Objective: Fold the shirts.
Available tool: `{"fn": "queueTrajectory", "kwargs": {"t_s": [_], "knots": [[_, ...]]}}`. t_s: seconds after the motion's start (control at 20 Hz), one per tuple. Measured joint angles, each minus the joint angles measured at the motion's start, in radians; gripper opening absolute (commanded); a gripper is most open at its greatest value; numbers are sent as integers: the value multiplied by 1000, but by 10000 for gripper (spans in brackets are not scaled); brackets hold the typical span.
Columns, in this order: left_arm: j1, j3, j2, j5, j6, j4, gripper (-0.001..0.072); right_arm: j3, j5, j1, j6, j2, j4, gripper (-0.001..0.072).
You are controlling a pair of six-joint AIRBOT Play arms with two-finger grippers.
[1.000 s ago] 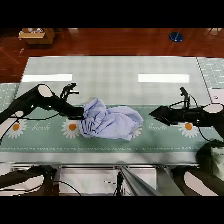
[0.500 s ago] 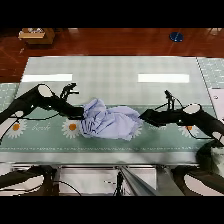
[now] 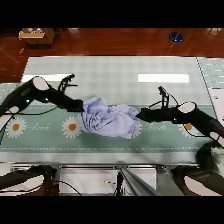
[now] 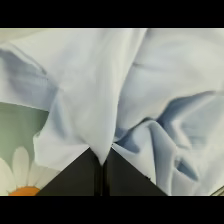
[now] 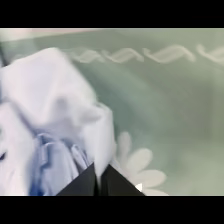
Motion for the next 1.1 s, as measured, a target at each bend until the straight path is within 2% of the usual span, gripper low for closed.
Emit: {"fn": "queueTrajectory", "kwargs": {"t_s": [0.2,0.45,0.6,0.95,1.1], "knots": [[50,216,101,-26,0,0,21,160,15,-50,-11,146,-102,23],[123,500,258,-36,0,0,21,435,43,-168,63,330,-248,22],[134,624,342,-39,0,-3,21,595,93,-206,87,394,-285,23],[133,747,509,-47,-5,-58,21,831,255,-225,170,432,-294,22],[133,757,546,-116,-52,-77,21,864,364,-227,215,435,-282,23]]}}
